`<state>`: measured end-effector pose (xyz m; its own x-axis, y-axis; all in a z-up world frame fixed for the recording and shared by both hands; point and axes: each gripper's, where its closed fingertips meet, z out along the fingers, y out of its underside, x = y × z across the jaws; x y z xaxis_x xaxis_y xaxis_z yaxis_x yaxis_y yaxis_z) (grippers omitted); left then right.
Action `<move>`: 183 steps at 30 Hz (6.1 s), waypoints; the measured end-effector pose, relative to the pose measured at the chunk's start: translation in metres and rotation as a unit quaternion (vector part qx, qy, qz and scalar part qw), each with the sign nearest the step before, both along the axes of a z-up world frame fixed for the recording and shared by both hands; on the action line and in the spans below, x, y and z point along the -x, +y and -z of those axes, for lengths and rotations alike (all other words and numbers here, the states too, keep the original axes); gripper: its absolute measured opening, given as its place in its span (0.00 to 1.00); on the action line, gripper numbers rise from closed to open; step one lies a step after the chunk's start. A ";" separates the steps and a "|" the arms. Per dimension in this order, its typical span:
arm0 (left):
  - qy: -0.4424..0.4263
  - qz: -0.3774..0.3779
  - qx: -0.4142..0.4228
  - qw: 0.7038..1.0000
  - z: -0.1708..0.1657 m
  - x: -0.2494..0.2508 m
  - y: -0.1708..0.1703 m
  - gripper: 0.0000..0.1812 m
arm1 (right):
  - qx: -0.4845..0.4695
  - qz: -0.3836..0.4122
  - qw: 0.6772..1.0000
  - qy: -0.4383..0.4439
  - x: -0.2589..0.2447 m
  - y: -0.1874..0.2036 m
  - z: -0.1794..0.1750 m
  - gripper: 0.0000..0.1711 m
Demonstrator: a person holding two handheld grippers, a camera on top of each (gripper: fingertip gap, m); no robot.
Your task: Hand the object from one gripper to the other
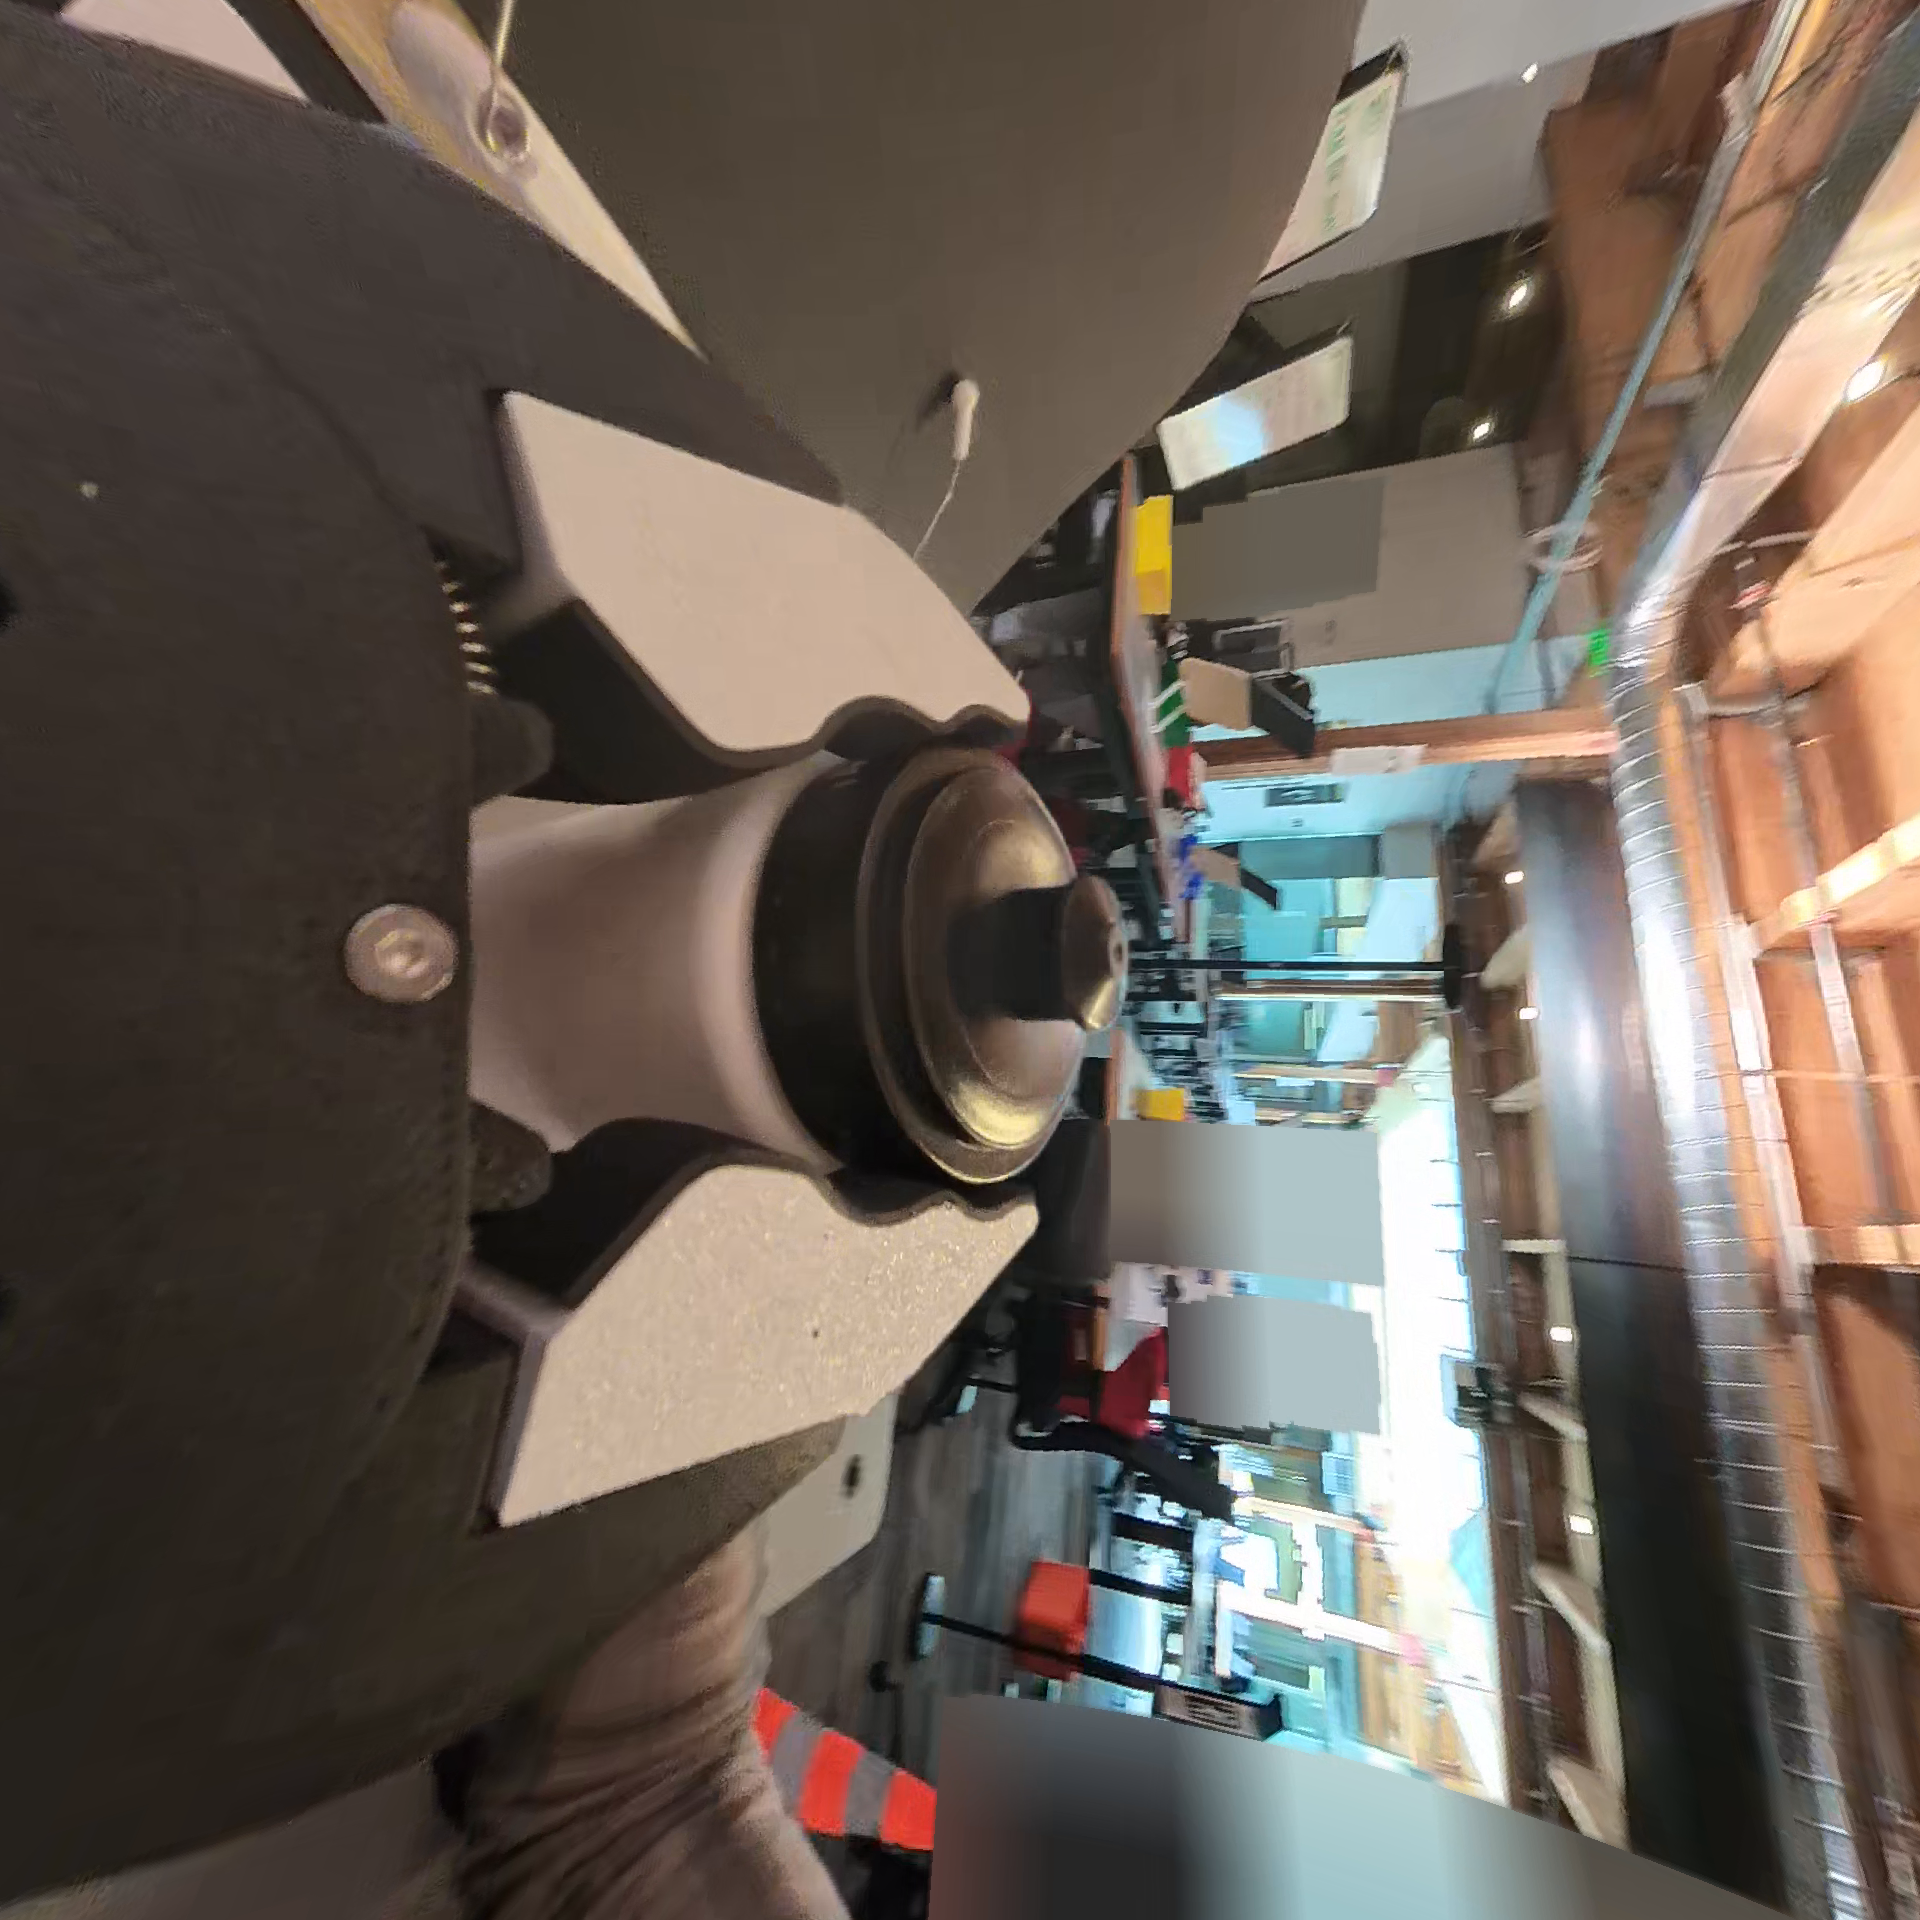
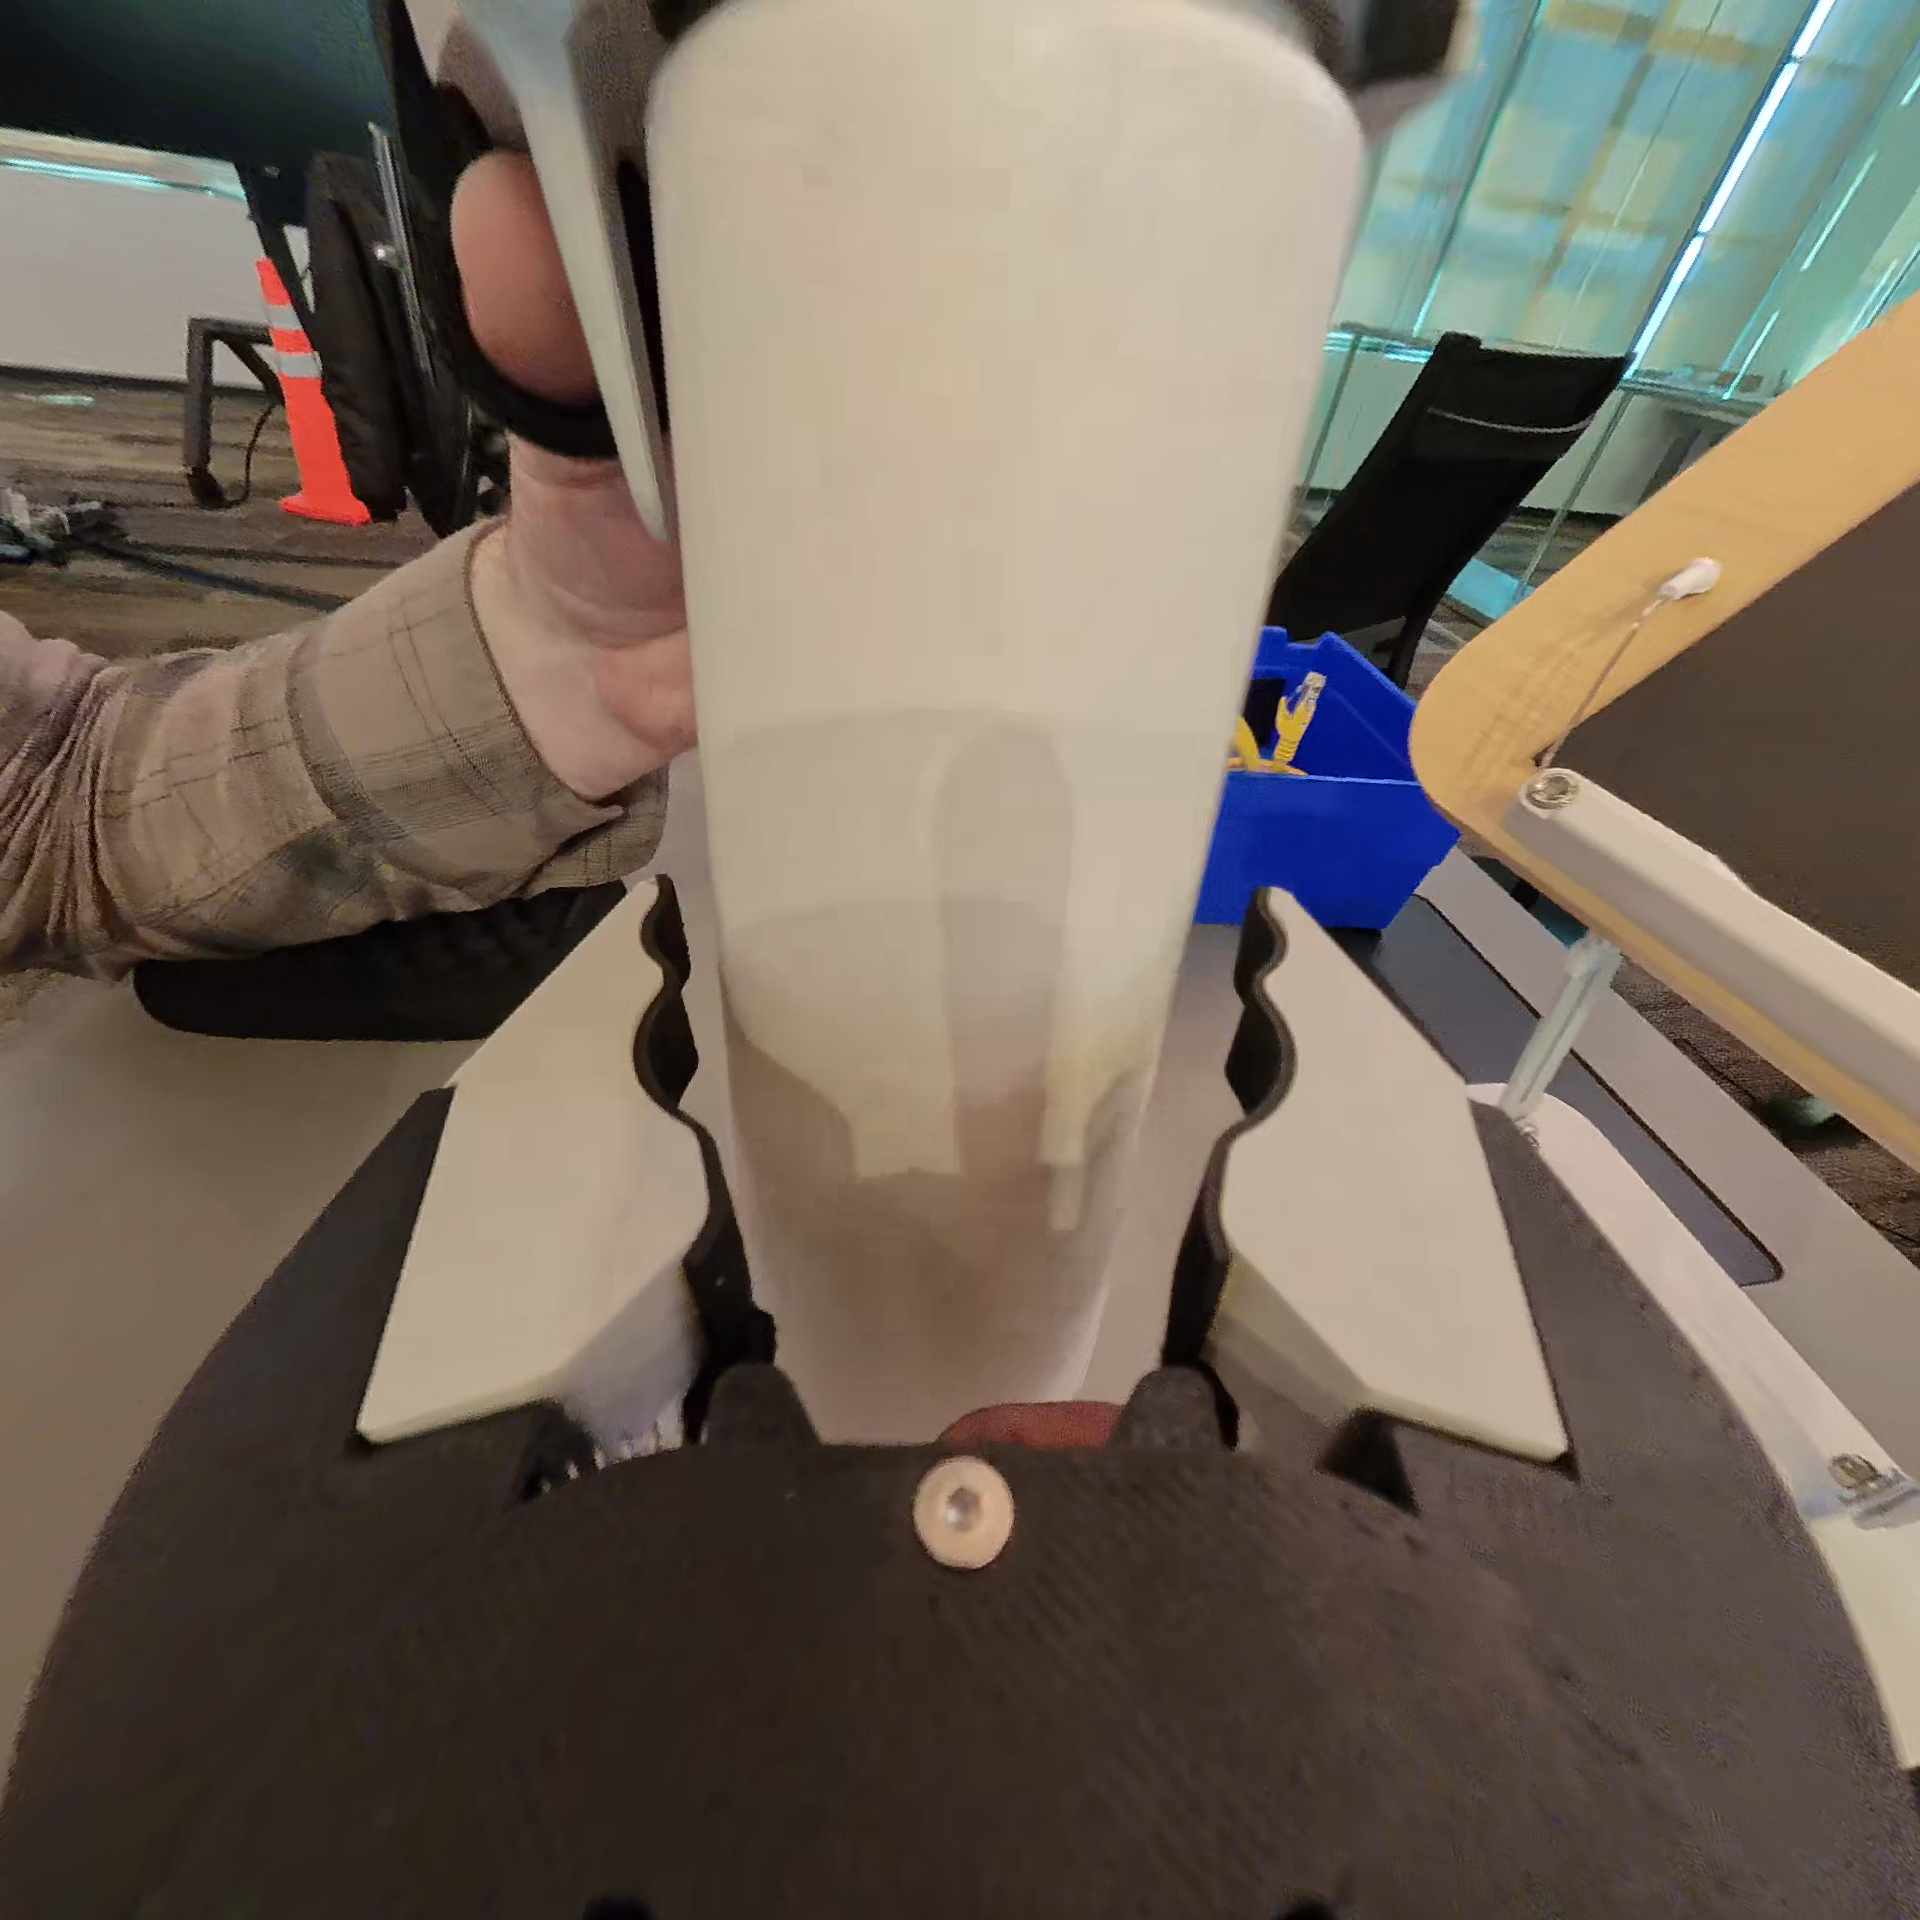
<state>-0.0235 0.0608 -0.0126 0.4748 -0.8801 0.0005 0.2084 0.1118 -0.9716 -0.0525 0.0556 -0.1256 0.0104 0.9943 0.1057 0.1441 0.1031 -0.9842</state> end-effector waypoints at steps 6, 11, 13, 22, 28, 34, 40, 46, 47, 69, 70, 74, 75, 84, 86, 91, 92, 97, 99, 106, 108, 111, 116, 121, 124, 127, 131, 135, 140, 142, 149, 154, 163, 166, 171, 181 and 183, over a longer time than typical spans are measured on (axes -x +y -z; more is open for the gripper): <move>-0.155 -0.009 -0.033 0.987 -0.045 0.053 -0.007 0.43 | 0.095 -0.032 0.994 0.039 -0.013 0.010 0.006 0.72; -0.214 -0.003 -0.048 0.976 -0.058 0.070 -0.014 0.43 | 0.167 -0.099 0.975 0.105 -0.003 -0.009 -0.003 0.69; -0.215 -0.004 -0.048 0.975 -0.057 0.068 -0.013 0.43 | 0.188 -0.115 0.964 0.150 -0.004 -0.013 -0.017 0.65; -0.236 0.005 -0.045 0.971 -0.058 0.072 -0.013 0.43 | 0.222 -0.111 0.941 0.231 -0.012 -0.004 -0.039 0.59; -0.185 -0.012 -0.050 0.981 -0.055 0.070 -0.011 0.43 | 0.213 -0.102 0.941 0.243 -0.024 0.004 -0.046 0.59; -0.092 -0.023 -0.064 0.993 -0.049 0.060 -0.017 0.44 | 0.211 -0.091 0.942 0.245 -0.035 0.014 -0.049 0.55; -0.055 -0.025 -0.061 0.996 -0.041 0.058 -0.015 0.44 | 0.200 -0.081 0.945 0.246 -0.042 0.019 -0.052 0.54; 0.000 -0.011 -0.046 0.999 -0.030 0.057 -0.018 0.44 | 0.168 -0.070 0.957 0.224 -0.048 0.021 -0.054 0.54; 0.011 -0.011 -0.044 0.999 -0.028 0.058 -0.018 0.44 | 0.163 -0.067 0.960 0.219 -0.048 0.021 -0.054 0.54; 0.090 -0.002 -0.042 0.995 -0.006 0.053 -0.020 0.43 | 0.158 -0.074 0.962 0.208 -0.056 0.024 -0.045 0.54; 0.088 -0.003 -0.043 0.995 -0.007 0.052 -0.020 0.43 | 0.162 -0.076 0.960 0.214 -0.056 0.025 -0.045 0.54; 0.083 -0.016 -0.050 0.995 -0.010 0.052 -0.018 0.44 | 0.180 -0.079 0.952 0.235 -0.057 0.027 -0.048 0.54; 0.080 -0.020 -0.052 0.995 -0.011 0.052 -0.018 0.44 | 0.184 -0.079 0.950 0.238 -0.057 0.027 -0.048 0.54; 0.091 -0.055 -0.055 0.993 -0.018 0.064 -0.017 0.47 | 0.180 -0.060 0.951 0.245 -0.066 0.037 -0.050 0.54; 0.137 -0.086 -0.064 0.985 -0.017 0.069 -0.019 0.50 | 0.155 -0.039 0.962 0.221 -0.071 0.042 -0.048 0.54; 0.303 -0.171 -0.102 0.932 0.001 0.061 -0.022 0.51 | 0.049 0.022 0.994 0.093 -0.074 0.046 -0.033 0.54; 0.336 -0.184 -0.107 0.917 0.008 0.057 -0.020 0.50 | 0.034 0.030 0.996 0.074 -0.074 0.045 -0.031 0.54; 0.475 -0.207 -0.121 0.847 0.050 0.043 -0.009 0.51 | -0.005 0.048 0.999 0.014 -0.076 0.045 -0.023 0.54; 0.490 -0.194 -0.117 0.842 0.061 0.037 -0.007 0.52 | -0.021 0.047 0.999 -0.010 -0.076 0.042 -0.018 0.54; 0.539 -0.122 -0.033 0.833 0.113 0.031 -0.003 0.56 | -0.071 0.021 0.995 -0.070 -0.073 0.023 -0.011 0.54; 0.550 -0.100 -0.020 0.829 0.125 0.028 -0.005 0.56 | -0.084 0.015 0.992 -0.089 -0.071 0.018 -0.008 0.54; 0.567 -0.086 -0.018 0.819 0.138 0.022 -0.004 0.55 | -0.100 0.003 0.989 -0.109 -0.067 0.010 -0.005 0.54; 0.587 -0.040 0.000 0.808 0.166 0.004 -0.007 0.57 | -0.136 -0.002 0.981 -0.141 -0.061 -0.002 -0.003 0.54; 0.565 -0.020 0.006 0.825 0.175 -0.007 -0.002 0.56 | -0.151 0.009 0.976 -0.156 -0.064 -0.001 -0.005 0.54; 0.542 -0.013 -0.004 0.840 0.176 -0.016 0.003 0.55 | -0.157 0.017 0.975 -0.155 -0.066 -0.001 -0.009 0.54; 0.518 -0.007 -0.013 0.855 0.176 -0.025 0.006 0.55 | -0.166 0.023 0.973 -0.159 -0.069 -0.001 -0.014 0.54; 0.469 0.017 -0.017 0.883 0.171 -0.037 0.005 0.54 | -0.171 0.026 0.977 -0.122 -0.067 -0.005 -0.030 0.53; 0.404 0.045 -0.008 0.913 0.164 -0.048 0.002 0.54 | -0.175 0.040 0.981 -0.077 -0.065 -0.007 -0.051 0.55; 0.301 0.071 0.005 0.951 0.142 -0.051 0.002 0.54 | -0.107 0.038 0.993 0.033 -0.078 -0.004 -0.089 0.57; 0.270 0.068 0.003 0.960 0.131 -0.050 0.003 0.54 | -0.069 0.023 0.995 0.062 -0.080 -0.002 -0.092 0.59; 0.232 0.085 -0.008 0.969 0.121 -0.064 -0.005 0.54 | 0.005 -0.044 0.994 0.103 -0.043 -0.013 -0.072 0.50; 0.241 0.085 -0.004 0.967 0.129 -0.069 -0.005 0.54 | 0.024 -0.057 0.991 0.117 -0.029 -0.020 -0.069 0.52; 0.244 0.080 -0.005 0.967 0.127 -0.070 -0.005 0.55 | 0.018 -0.054 0.991 0.120 -0.029 -0.021 -0.072 0.51; 0.242 0.081 -0.006 0.967 0.124 -0.070 -0.006 0.55 | 0.018 -0.056 0.990 0.127 -0.030 -0.022 -0.074 0.50; 0.246 0.077 -0.008 0.966 0.121 -0.066 -0.006 0.52 | 0.011 -0.052 0.989 0.137 -0.034 -0.021 -0.080 0.50; 0.156 0.017 -0.052 0.986 0.041 -0.006 -0.008 0.51 | -0.051 -0.008 0.996 0.073 -0.054 -0.002 -0.069 0.50; 0.125 0.017 -0.068 0.990 0.022 -0.008 -0.016 0.51 | -0.041 -0.020 0.996 0.075 -0.049 -0.005 -0.066 0.50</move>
<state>-0.0159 0.0445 -0.0347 0.4162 -0.8790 -0.2326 -0.0305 0.2421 -0.9698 -0.0036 0.0503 -0.0600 -0.0068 0.9824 0.1866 -0.0108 0.1866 -0.9824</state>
